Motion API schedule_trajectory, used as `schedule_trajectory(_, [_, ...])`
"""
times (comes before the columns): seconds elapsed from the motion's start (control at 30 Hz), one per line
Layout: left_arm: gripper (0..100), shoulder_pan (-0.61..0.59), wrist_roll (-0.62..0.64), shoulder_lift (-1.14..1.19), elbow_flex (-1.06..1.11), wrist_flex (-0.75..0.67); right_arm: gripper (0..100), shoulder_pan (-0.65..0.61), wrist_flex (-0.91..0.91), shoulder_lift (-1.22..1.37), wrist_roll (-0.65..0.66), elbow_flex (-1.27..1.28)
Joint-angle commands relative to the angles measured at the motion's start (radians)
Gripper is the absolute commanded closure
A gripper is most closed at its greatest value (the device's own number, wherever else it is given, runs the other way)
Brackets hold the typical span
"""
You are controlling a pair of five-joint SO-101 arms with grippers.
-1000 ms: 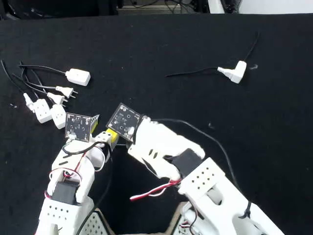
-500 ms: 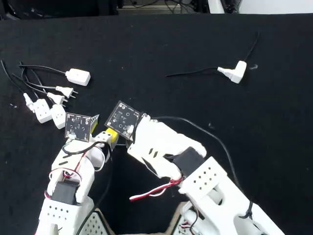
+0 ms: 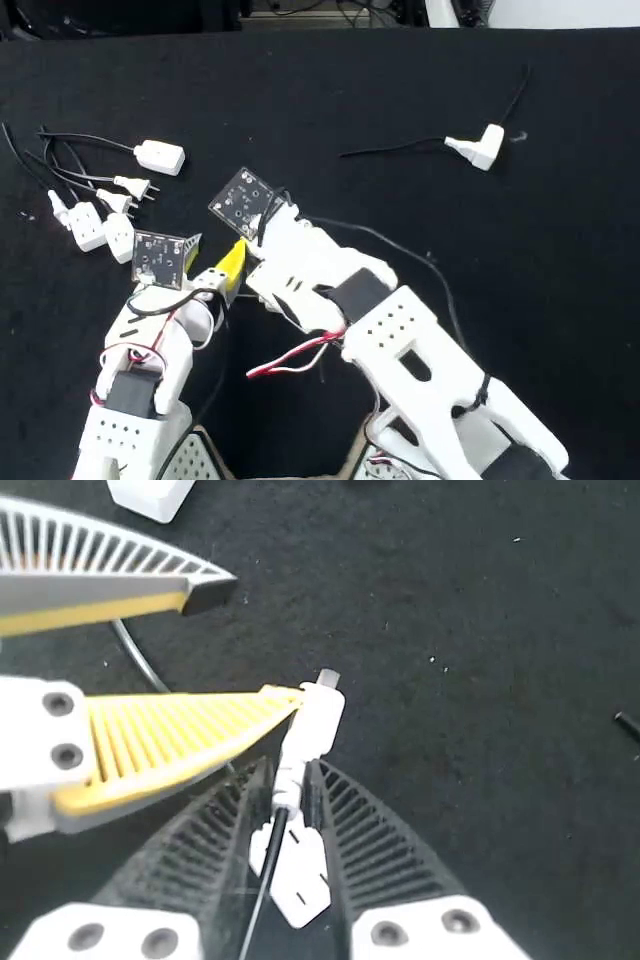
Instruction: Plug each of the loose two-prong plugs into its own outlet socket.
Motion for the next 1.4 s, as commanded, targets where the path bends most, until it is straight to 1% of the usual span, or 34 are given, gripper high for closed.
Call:
schedule_trajectory(0.0, [78, -0.002, -0.006, -0.008, 0.007, 0.002, 98.8, 0.014, -0.038, 0.004, -0.038, -0.087])
schedule_trajectory(0.2, [78, -0.002, -0.006, -0.008, 0.007, 0.003, 98.8, 0.015, -0.031, 0.001, -0.035, -0.093])
schedule_trajectory(0.33, [78, -0.004, -0.006, -0.014, 0.002, 0.044, 98.8, 0.021, 0.029, 0.001, -0.018, -0.108])
schedule_trajectory(0.43, [78, -0.038, -0.002, -0.014, -0.002, 0.052, 98.8, 0.066, 0.149, 0.004, 0.025, -0.18])
schedule_trajectory(0.57, [78, -0.081, 0.002, -0.015, -0.004, 0.052, 98.8, 0.146, 0.384, 0.041, 0.069, -0.335])
schedule_trajectory(0.7, [78, -0.084, 0.0, -0.014, -0.004, 0.058, 98.8, 0.163, 0.577, 0.159, 0.109, -0.475])
schedule_trajectory(0.8, [78, -0.088, -0.012, -0.014, -0.041, 0.137, 98.8, 0.158, 0.655, 0.239, 0.101, -0.527])
schedule_trajectory(0.87, [78, -0.102, -0.071, -0.014, -0.073, 0.204, 98.8, 0.157, 0.689, 0.275, 0.098, -0.536])
schedule_trajectory(1.0, [78, -0.128, -0.199, -0.014, -0.053, 0.293, 98.8, 0.157, 0.71, 0.325, -0.002, -0.535])
schedule_trajectory(1.1, [78, -0.142, -0.212, -0.015, -0.001, 0.273, 98.8, 0.157, 0.707, 0.363, -0.13, -0.535])
schedule_trajectory(1.17, [78, -0.142, -0.212, -0.015, 0.005, 0.259, 98.8, 0.157, 0.706, 0.398, -0.183, -0.538])
schedule_trajectory(1.37, [78, -0.134, -0.215, -0.015, 0.013, 0.256, 98.8, 0.16, 0.684, 0.478, -0.196, -0.541])
